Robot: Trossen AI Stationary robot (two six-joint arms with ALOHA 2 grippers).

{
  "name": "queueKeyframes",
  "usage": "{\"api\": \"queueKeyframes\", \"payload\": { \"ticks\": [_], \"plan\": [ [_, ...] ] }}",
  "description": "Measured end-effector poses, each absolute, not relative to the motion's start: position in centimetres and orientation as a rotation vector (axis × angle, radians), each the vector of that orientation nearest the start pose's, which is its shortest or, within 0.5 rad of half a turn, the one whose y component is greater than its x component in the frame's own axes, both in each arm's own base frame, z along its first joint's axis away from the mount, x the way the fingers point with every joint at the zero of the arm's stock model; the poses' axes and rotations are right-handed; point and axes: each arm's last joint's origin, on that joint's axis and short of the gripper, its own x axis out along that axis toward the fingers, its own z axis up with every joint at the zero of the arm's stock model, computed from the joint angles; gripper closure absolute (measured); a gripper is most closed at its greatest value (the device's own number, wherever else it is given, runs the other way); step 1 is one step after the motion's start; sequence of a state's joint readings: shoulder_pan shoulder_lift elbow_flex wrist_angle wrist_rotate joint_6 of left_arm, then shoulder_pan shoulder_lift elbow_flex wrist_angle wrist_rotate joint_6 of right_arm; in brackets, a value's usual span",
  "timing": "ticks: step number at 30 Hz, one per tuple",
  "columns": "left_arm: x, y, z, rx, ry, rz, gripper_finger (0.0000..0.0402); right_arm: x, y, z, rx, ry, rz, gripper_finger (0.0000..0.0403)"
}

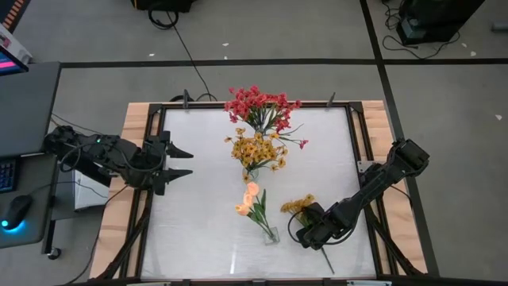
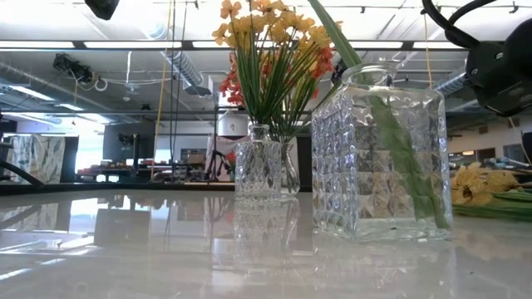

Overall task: Sort flowers into vase by color
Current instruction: Put the yellow flowers into the middle transparent vase

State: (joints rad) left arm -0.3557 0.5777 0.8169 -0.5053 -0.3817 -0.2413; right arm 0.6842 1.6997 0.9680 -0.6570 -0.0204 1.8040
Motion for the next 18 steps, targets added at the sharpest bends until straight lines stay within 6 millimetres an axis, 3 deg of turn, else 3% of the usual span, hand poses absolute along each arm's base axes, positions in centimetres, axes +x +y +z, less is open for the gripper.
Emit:
{"api": "queueKeyframes", "payload": {
  "ticks": [7,18],
  "plan": [
    [11.1,-3.0,33.9,-0.144,0.244,0.056,0.0152,22.7,18.6,15.4,1.011,1.335,-0.703,0.0381],
    [11.1,-3.0,33.9,-0.144,0.244,0.056,0.0152,22.1,17.7,17.5,0.999,1.225,-0.709,0.0382]
  ]
}}
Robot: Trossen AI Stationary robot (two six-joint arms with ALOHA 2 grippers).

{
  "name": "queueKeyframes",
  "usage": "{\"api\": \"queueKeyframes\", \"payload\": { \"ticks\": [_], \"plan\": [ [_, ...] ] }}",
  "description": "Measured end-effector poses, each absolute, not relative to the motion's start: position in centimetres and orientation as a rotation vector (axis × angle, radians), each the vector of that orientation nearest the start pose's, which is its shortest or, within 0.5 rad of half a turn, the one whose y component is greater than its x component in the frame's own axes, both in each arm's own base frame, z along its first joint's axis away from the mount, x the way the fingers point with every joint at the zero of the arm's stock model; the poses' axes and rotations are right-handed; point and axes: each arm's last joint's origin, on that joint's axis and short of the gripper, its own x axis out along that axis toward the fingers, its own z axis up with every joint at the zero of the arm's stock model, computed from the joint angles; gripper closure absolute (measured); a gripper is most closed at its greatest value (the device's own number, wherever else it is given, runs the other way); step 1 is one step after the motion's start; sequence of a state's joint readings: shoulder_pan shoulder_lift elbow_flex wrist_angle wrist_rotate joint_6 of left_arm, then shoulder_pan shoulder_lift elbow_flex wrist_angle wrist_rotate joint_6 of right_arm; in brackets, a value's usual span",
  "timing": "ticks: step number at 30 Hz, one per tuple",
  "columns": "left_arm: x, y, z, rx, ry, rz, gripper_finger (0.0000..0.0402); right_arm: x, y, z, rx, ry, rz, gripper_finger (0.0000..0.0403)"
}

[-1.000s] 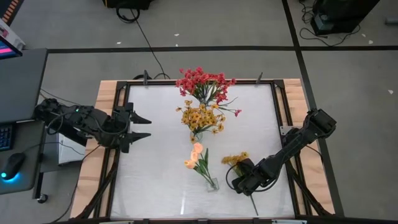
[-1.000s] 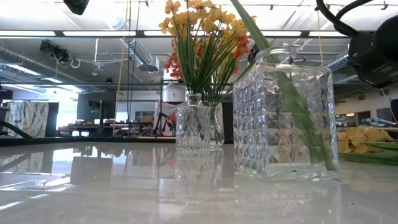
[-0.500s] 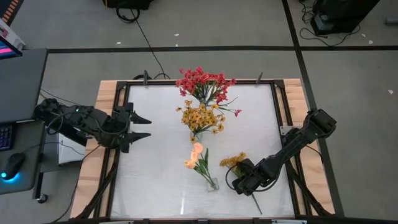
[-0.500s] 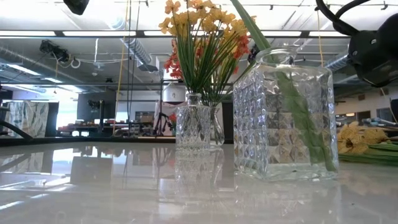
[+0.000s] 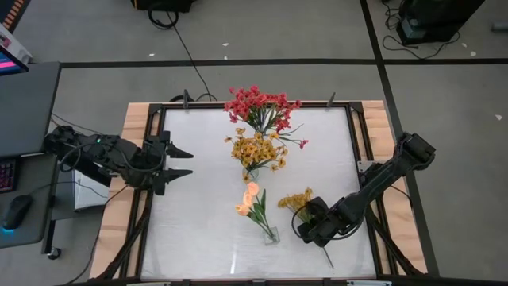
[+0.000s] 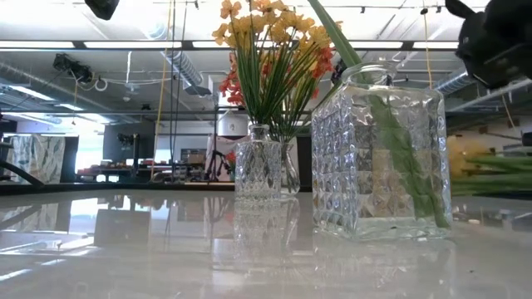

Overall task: Sort flowers into vase by color
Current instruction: Put the yellow flowers into the middle transparent vase

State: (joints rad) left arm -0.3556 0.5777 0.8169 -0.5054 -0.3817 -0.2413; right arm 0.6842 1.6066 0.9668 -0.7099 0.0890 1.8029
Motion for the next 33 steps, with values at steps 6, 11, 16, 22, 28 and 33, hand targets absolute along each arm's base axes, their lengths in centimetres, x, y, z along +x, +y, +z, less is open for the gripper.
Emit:
{"api": "queueKeyframes", "payload": {
  "ticks": [6,11,16,22,28,33],
  "plan": [
    [11.0,-3.0,33.9,-0.144,0.243,0.056,0.0152,21.7,17.0,18.9,0.986,1.117,-0.721,0.0382],
    [11.1,-3.0,33.9,-0.144,0.243,0.056,0.0152,21.3,16.3,20.1,0.96,1.011,-0.73,0.0382],
    [11.1,-3.0,33.9,-0.144,0.243,0.056,0.0152,20.9,15.6,21.3,0.907,0.909,-0.708,0.0383],
    [11.1,-3.0,33.9,-0.144,0.243,0.056,0.0152,20.6,14.8,22.9,0.816,0.779,-0.663,0.0383],
    [11.1,-3.0,33.9,-0.144,0.244,0.056,0.0152,20.4,14.4,23.6,0.707,0.69,-0.642,0.0383],
    [11.1,-3.0,33.9,-0.144,0.244,0.056,0.0152,20.1,15.1,23.8,0.673,0.664,-0.603,0.0383]
  ]
}}
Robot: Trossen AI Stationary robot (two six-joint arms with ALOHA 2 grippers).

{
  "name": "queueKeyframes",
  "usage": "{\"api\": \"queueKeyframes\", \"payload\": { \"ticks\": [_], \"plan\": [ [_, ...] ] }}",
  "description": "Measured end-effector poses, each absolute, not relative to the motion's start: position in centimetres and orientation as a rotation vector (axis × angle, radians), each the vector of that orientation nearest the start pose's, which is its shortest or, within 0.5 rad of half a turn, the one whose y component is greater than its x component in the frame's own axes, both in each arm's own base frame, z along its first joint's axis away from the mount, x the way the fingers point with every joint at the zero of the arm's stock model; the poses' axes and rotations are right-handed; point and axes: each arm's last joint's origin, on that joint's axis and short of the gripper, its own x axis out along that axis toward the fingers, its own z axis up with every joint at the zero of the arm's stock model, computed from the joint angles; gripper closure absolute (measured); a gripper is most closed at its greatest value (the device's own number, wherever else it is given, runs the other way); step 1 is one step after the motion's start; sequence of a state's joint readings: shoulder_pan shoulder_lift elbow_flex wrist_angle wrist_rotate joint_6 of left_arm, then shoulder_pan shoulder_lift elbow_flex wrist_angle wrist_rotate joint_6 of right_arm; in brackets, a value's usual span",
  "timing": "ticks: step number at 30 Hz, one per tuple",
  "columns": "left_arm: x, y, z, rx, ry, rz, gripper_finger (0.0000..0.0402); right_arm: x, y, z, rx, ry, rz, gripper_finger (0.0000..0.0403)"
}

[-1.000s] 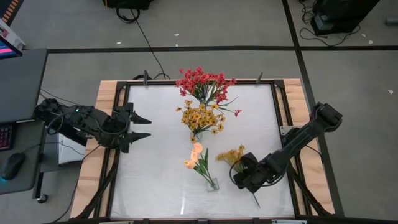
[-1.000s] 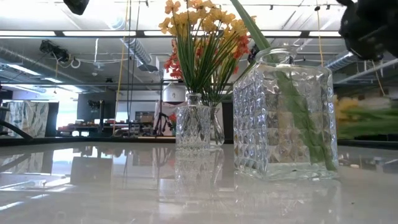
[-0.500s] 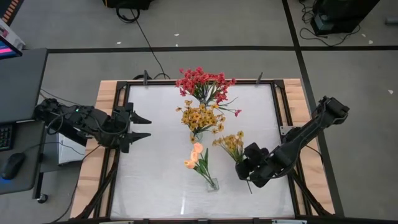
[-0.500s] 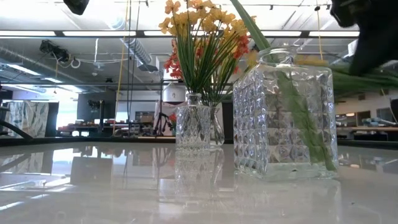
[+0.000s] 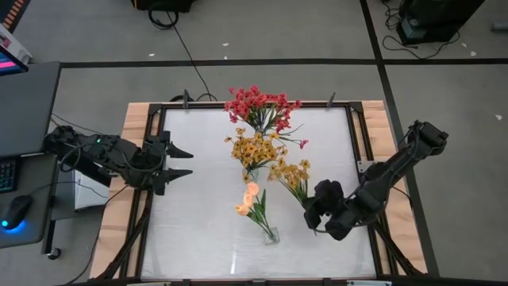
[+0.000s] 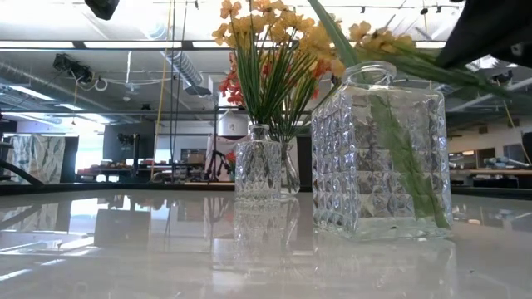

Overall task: Sort flowers into vase by color
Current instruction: Put the yellow flowers into the middle transparent vase

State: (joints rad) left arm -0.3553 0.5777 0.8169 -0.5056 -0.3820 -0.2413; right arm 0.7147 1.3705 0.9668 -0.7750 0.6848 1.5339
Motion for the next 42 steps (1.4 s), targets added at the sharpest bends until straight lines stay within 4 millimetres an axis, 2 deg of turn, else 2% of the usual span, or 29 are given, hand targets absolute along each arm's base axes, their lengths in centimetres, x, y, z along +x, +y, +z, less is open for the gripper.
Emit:
{"api": "queueKeyframes", "payload": {
  "ticks": [5,10,14,23,35,39,42],
  "plan": [
    [11.1,-3.0,33.9,-0.144,0.243,0.056,0.0152,18.9,16.7,23.9,0.631,0.639,-0.533,0.0383],
    [11.1,-3.0,33.9,-0.144,0.243,0.056,0.0152,17.1,18.3,24.3,0.514,0.517,-0.472,0.0383],
    [11.0,-3.0,33.9,-0.144,0.243,0.056,0.0152,16.1,18.8,25.0,0.405,0.394,-0.445,0.0383],
    [11.0,-3.0,33.9,-0.144,0.243,0.056,0.0152,14.9,17.9,27.2,0.283,0.24,-0.44,0.0383],
    [11.0,-3.0,33.9,-0.144,0.243,0.056,0.0152,14.3,16.3,29.5,-0.023,0.24,-0.405,0.0383],
    [11.1,-3.0,33.9,-0.144,0.244,0.056,0.0152,14.7,16.6,30.7,-0.102,0.251,-0.33,0.0383],
    [11.1,-3.0,33.9,-0.144,0.244,0.056,0.0152,15.3,17.4,31.7,-0.187,0.26,-0.182,0.0383]
  ]
}}
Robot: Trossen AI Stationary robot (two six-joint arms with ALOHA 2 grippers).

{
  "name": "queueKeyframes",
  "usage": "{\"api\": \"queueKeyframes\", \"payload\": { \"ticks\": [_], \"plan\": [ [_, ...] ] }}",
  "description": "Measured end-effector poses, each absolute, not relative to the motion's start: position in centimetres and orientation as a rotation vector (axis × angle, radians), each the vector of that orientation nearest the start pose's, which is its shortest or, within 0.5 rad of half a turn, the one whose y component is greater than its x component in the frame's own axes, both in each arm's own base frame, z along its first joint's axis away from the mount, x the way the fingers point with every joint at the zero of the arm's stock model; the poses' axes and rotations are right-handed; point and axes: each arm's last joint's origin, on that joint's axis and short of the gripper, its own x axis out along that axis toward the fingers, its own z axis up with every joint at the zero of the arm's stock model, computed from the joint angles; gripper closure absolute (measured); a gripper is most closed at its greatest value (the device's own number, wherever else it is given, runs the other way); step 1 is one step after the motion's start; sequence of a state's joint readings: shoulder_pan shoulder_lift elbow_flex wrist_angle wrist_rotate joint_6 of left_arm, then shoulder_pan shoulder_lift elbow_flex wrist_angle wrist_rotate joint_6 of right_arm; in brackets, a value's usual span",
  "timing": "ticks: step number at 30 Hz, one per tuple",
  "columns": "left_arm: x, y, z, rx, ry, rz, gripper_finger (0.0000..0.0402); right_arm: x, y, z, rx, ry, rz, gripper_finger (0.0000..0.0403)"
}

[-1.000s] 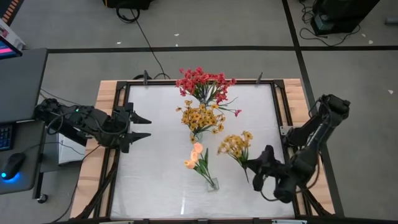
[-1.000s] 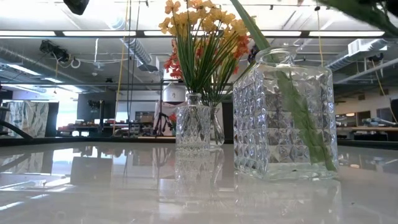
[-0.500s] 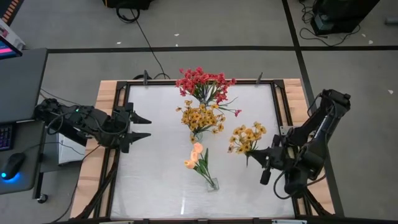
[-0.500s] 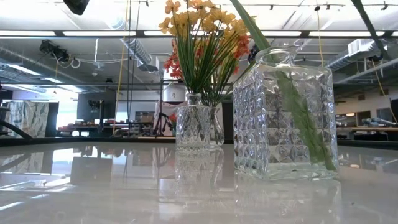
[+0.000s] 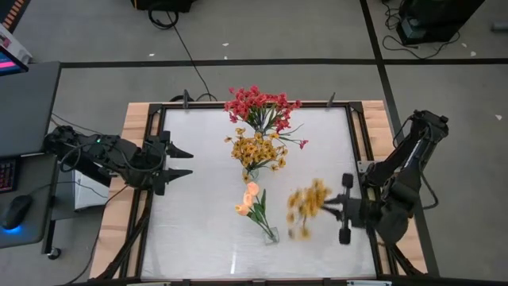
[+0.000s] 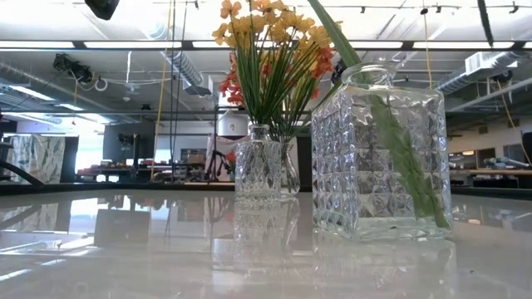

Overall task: Sort flowers into vase by color
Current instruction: Put the yellow flowers into the middle transparent vase

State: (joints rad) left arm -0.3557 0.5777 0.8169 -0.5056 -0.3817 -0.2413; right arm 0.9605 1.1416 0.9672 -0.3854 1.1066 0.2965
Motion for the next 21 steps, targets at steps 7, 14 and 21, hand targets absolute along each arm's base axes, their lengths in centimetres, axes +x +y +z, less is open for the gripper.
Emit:
{"api": "queueKeyframes", "payload": {
  "ticks": [7,14,21],
  "plan": [
    [11.1,-3.0,33.9,-0.144,0.244,0.056,0.0152,17.3,17.5,33.8,-0.338,0.165,0.015,0.0383],
    [11.1,-3.0,33.9,-0.144,0.243,0.056,0.0152,18.8,16.9,34.4,-0.351,0.111,0.233,0.0383],
    [11.1,-3.0,33.9,-0.144,0.243,0.056,0.0152,20.2,15.3,35.0,-0.369,0.06,0.307,0.0383]
  ]
}}
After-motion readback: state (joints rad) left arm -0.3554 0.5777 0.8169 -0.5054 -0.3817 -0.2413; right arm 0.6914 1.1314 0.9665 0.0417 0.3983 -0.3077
